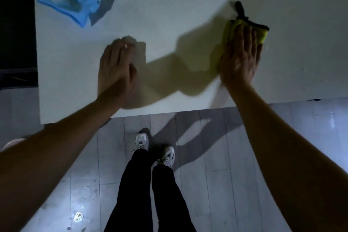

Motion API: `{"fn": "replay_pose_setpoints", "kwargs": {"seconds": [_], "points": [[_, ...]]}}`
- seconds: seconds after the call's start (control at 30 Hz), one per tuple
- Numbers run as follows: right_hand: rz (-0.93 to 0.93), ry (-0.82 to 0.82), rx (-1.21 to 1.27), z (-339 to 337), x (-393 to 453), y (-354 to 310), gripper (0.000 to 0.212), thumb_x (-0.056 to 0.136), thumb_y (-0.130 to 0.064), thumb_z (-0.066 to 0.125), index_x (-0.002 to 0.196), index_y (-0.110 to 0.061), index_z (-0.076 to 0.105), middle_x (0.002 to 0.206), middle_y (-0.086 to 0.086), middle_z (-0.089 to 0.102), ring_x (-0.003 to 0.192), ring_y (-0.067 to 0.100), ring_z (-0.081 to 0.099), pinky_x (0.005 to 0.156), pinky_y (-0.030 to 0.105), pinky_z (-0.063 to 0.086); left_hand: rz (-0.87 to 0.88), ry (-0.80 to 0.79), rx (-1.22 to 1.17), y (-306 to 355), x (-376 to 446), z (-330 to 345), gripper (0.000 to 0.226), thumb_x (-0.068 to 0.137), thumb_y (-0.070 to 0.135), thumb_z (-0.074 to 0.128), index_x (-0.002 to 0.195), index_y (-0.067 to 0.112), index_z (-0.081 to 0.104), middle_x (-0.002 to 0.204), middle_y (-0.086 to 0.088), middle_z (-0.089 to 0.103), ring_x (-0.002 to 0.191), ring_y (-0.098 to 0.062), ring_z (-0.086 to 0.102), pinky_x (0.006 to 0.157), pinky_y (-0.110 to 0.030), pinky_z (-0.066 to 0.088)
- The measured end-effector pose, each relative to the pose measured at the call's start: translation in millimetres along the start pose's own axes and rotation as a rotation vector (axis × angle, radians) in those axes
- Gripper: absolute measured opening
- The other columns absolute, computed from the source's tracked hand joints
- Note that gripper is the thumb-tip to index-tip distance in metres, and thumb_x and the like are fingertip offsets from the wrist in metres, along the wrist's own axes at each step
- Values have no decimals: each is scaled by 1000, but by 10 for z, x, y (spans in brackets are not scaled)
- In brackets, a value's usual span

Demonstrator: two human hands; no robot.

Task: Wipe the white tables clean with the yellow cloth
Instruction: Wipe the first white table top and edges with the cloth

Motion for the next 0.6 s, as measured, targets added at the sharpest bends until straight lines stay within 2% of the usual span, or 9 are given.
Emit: {"fn": "replay_pose_setpoints", "kwargs": {"seconds": [0.07,0.2,0.27,0.33,0.43,0.5,0.53,0.6], "points": [[-13,1,-7,26,-235,-197,57,107,-33,23,160,-16,14,167,6,12,155,22,6,126,44,6,-50,18,25,-104,-319,-66,52,100,2,45,152,-1,42,159,-23,40,148,-41,37,128,-47,24],[-194,31,130,241,-1117,-1097,57,103,-15,40,158,-14,25,164,9,23,154,23,12,125,49,12,-131,-12,-13,-252,-519,-33,60,99,1,50,157,3,35,166,-18,31,155,-38,25,130,-45,14],[-280,-44,142,461,-1497,-1586,60,99,-20,43,156,-16,26,163,8,27,154,23,13,125,49,11,-165,-74,-18,-267,-485,28,69,96,10,64,158,6,33,168,-16,28,156,-38,22,130,-49,15],[-390,-122,125,609,-1739,-1912,68,92,-33,52,154,-16,29,162,7,27,154,23,14,125,49,9,-174,-113,-8,-265,-480,50,82,90,26,75,158,6,33,167,-17,30,156,-38,23,129,-52,20],[-518,-153,229,611,-1718,-1867,62,93,-37,58,150,-16,43,159,7,35,152,23,21,124,50,15,-130,-85,-14,-262,-487,9,78,93,33,69,156,1,37,164,-20,34,154,-39,28,128,-52,22],[-570,-115,238,502,-1624,-1613,50,98,-29,57,146,-18,50,156,7,41,150,24,27,121,52,22,-119,-28,-39,-268,-488,-13,58,102,24,48,155,1,39,165,-20,34,154,-39,27,129,-49,18],[-556,-85,204,442,-1549,-1427,48,100,-25,53,147,-18,49,156,7,42,150,24,28,120,53,23,-117,-9,-46,-268,-496,-18,55,102,16,41,155,1,39,165,-19,34,154,-39,27,130,-48,17],[-431,-47,119,315,-1337,-931,54,99,-20,43,153,-19,39,159,5,36,152,22,23,121,53,21,-103,8,-47,-255,-502,-23,55,101,7,40,156,0,38,165,-20,33,154,-39,27,130,-47,16]]}}
Point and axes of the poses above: each hand's wrist, its own x-axis towards the middle knuckle, its own z-axis out of the palm, y = z × x, the point moved 9 cm from there along x, towards the middle knuckle
